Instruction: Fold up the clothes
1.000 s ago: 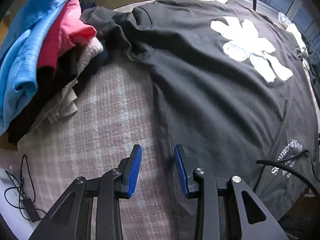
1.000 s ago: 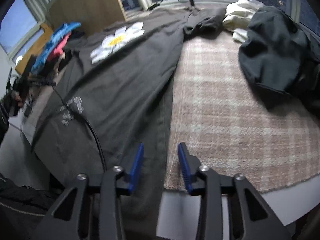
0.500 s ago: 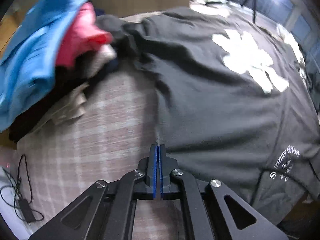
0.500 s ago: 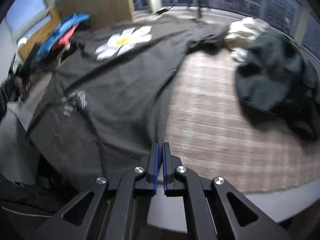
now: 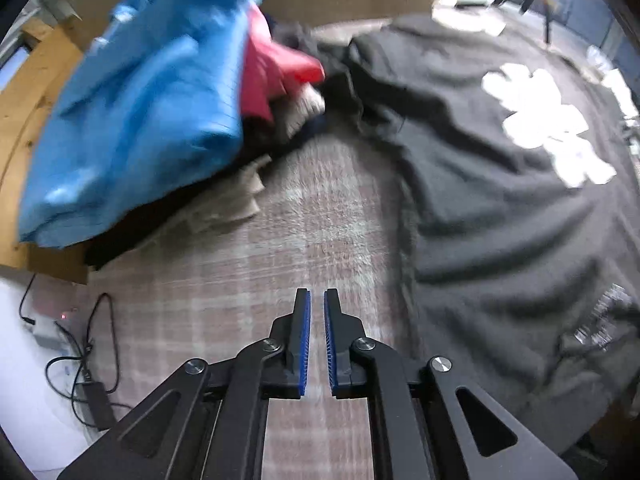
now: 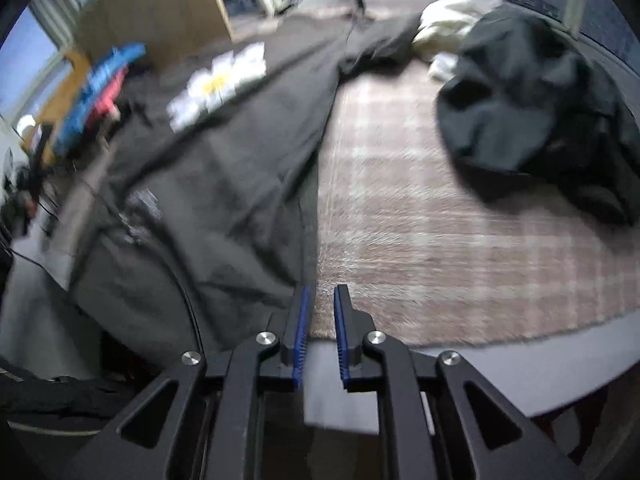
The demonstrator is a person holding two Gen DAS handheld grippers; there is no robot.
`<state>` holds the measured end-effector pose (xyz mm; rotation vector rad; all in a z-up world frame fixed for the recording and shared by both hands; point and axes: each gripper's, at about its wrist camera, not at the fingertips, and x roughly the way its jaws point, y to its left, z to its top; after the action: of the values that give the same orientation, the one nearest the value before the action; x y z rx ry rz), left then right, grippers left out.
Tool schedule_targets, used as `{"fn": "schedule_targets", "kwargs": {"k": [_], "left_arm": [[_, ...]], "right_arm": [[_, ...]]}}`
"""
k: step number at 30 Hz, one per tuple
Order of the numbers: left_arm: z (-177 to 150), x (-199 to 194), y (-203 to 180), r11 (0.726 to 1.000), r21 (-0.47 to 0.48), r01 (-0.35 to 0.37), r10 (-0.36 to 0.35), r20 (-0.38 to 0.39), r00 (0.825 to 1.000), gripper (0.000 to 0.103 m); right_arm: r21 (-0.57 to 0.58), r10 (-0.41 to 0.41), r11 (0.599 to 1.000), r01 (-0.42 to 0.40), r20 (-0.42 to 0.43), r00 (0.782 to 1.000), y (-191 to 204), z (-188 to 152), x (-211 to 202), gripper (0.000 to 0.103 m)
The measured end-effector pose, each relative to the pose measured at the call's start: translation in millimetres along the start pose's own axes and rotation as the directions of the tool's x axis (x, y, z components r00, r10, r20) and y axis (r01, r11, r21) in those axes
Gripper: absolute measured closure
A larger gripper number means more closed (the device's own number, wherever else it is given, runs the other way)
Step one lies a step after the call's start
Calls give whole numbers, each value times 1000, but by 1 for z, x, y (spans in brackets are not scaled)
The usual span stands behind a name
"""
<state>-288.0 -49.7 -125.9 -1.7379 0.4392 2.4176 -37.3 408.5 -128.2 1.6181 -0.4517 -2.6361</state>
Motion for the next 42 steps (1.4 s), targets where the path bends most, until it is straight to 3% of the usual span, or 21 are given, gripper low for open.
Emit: {"fn": "schedule_targets", "kwargs": {"k": [3, 6, 9, 14, 17, 20, 23, 27, 30, 31, 32, 34, 37, 39, 42], "left_arm": [[-27, -35, 0, 998, 5, 59, -59, 52, 997, 89], [-77, -63, -1, 992, 21, 122, -123, 75, 990, 86], [-131, -83, -9, 985, 12, 172, -172, 62, 983, 85], [-215, -73, -38, 964, -9, 267, -267, -19, 964, 84], [-244, -61, -56, 968, -7, 251, -250, -93, 964, 85], [-246, -72, -61, 968, -4, 251, -251, -76, 965, 85], [-212, -105, -52, 968, 1, 252, -252, 10, 968, 84], [-119, -149, -45, 974, 110, 196, -211, 144, 967, 82], [-38, -158, -56, 970, 210, 120, -166, 219, 961, 75], [-12, -152, -65, 965, 231, 122, -176, 230, 957, 75], [15, -146, -74, 960, 251, 126, -188, 239, 953, 75], [63, -119, -101, 941, 282, 188, -256, 224, 940, 75], [107, -75, -149, 915, 324, 238, -306, 175, 936, 75], [128, -45, -190, 885, 360, 295, -356, 116, 927, 75], [142, -17, -245, 832, 394, 391, -434, 24, 901, 75]], "right_arm": [[36, 39, 998, -42, 89, 995, -20, -16, -41, 78], [40, 87, 995, -93, 126, 988, -33, -47, -63, 68], [41, 113, 992, -117, 93, 989, -35, -83, -58, 63], [60, 172, 983, -173, 23, 985, -24, -115, -14, 63], [49, 168, 985, -166, -42, 985, -12, -118, 13, 63], [-31, 175, 984, -175, -11, 985, 5, -106, -5, 63], [-137, 142, 982, -131, 75, 987, 22, -65, -44, 63], [-282, 88, 959, -21, 229, 969, 42, 25, -108, 63], [-351, -4, 930, 114, 299, 954, 56, 96, -120, 58], [-365, -21, 920, 140, 311, 950, 58, 116, -116, 41], [-357, -56, 919, 169, 306, 950, 53, 133, -100, 32], [-341, -126, 912, 227, 293, 948, 43, 167, -67, 32], [-316, -223, 898, 305, 270, 937, 28, 216, -17, 32], [-261, -192, 933, 246, 218, 957, 10, 230, 18, 32], [-196, -148, 965, 173, 138, 979, -15, 239, 59, 42]]}}
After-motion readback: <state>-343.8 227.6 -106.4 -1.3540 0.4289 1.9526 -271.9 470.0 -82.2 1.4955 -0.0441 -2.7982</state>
